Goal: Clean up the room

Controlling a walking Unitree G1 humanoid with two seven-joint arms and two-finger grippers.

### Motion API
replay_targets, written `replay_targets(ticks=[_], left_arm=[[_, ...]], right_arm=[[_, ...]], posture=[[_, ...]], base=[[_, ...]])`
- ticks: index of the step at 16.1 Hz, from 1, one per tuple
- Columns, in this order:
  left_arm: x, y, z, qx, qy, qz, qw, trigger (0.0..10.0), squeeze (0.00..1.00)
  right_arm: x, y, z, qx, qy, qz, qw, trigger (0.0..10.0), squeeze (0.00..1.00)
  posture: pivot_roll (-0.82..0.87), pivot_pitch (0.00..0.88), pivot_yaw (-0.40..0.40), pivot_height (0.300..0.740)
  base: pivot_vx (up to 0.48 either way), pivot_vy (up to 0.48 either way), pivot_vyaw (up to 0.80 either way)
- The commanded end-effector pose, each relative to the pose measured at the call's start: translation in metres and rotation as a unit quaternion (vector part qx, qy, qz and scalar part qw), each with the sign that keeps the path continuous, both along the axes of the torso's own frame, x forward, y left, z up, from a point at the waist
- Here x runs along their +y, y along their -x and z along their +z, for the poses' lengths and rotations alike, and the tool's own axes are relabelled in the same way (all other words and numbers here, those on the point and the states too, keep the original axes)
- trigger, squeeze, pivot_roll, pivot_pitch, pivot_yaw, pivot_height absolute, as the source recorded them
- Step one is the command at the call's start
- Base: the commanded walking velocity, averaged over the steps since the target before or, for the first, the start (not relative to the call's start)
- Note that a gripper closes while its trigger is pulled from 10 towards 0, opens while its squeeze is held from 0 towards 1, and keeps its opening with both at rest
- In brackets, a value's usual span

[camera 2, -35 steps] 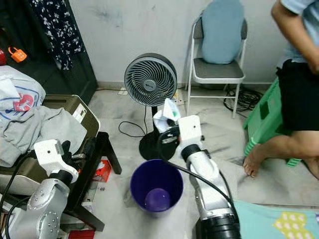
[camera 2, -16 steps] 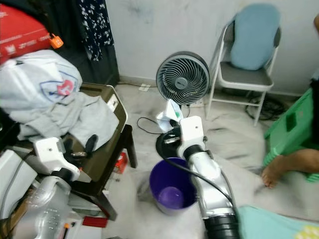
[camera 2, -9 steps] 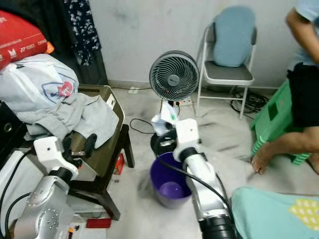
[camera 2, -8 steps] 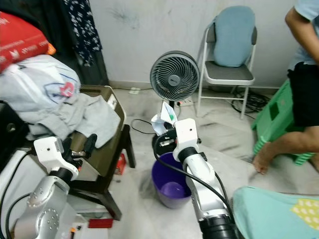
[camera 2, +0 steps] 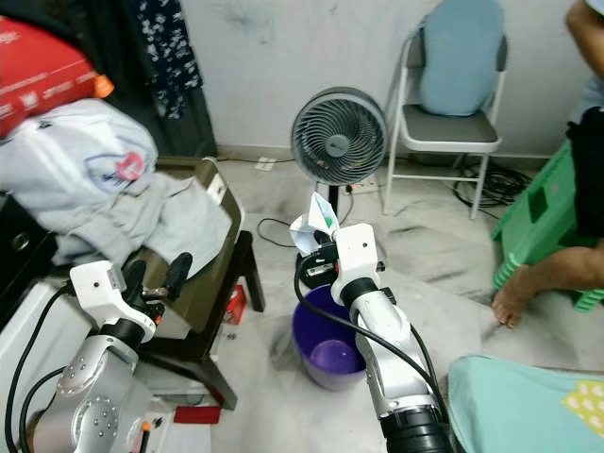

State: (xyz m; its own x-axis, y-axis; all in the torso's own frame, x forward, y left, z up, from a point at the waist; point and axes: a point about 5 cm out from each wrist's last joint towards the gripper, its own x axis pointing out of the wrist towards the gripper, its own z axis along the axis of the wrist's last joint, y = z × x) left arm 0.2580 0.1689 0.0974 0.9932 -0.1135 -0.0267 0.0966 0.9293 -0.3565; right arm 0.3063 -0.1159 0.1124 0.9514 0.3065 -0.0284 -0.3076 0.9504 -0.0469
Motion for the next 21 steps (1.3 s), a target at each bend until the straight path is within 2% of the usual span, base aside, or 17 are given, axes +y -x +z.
replay_targets(ticks=[1, 4, 8, 13, 15, 21], left_arm=[[0.0006, 0.0003, 0.0046, -0.012, 0.0, -0.005, 1.0, 10.0, 0.0], [0.0003, 0.0003, 0.0045, -0.013, 0.004, -0.009, 1.0, 10.0, 0.0], [-0.0003, 0.0003, 0.0048, -0.015, 0.007, -0.013, 1.0, 10.0, 0.0], [0.0001, 0.0002, 0.0048, -0.014, 0.006, -0.012, 1.0, 10.0, 0.0], [0.0003, 0.0002, 0.0043, -0.011, 0.005, -0.011, 1.0, 10.0, 0.0], [0.0006, -0.0004, 0.0031, -0.008, 0.005, -0.009, 1.0, 10.0, 0.0]], right_arm=[[-0.0004, -0.002, 0.0023, -0.001, -0.002, -0.004, 1.0, 10.0, 0.0], [-0.0009, -0.002, 0.0018, 0.0, -0.002, -0.005, 1.0, 10.0, 0.0], [-0.0009, -0.0022, 0.0019, -0.001, -0.002, -0.002, 1.0, 10.0, 0.0], [-0.0007, -0.0026, 0.0011, 0.003, -0.001, -0.003, 1.0, 10.0, 0.0], [-0.001, -0.0028, 0.0012, 0.002, -0.002, -0.003, 1.0, 10.0, 0.0], [-0.0011, -0.0035, 0.001, 0.001, 0.0, -0.003, 1.0, 10.0, 0.0]], posture=[[-0.19, 0.026, 0.034, 0.74], [-0.19, 0.026, 0.034, 0.74], [-0.2, 0.029, 0.034, 0.74], [-0.19, 0.031, 0.034, 0.74], [-0.19, 0.031, 0.034, 0.74], [-0.19, 0.03, 0.034, 0.74]], base=[[0.296, 0.0, 0.0], [0.303, 0.0, 0.0], [0.356, 0.25, 0.0], [0.374, 0.268, -0.76], [0.341, 0.268, -0.27], [0.04, 0.0, 0.0]])
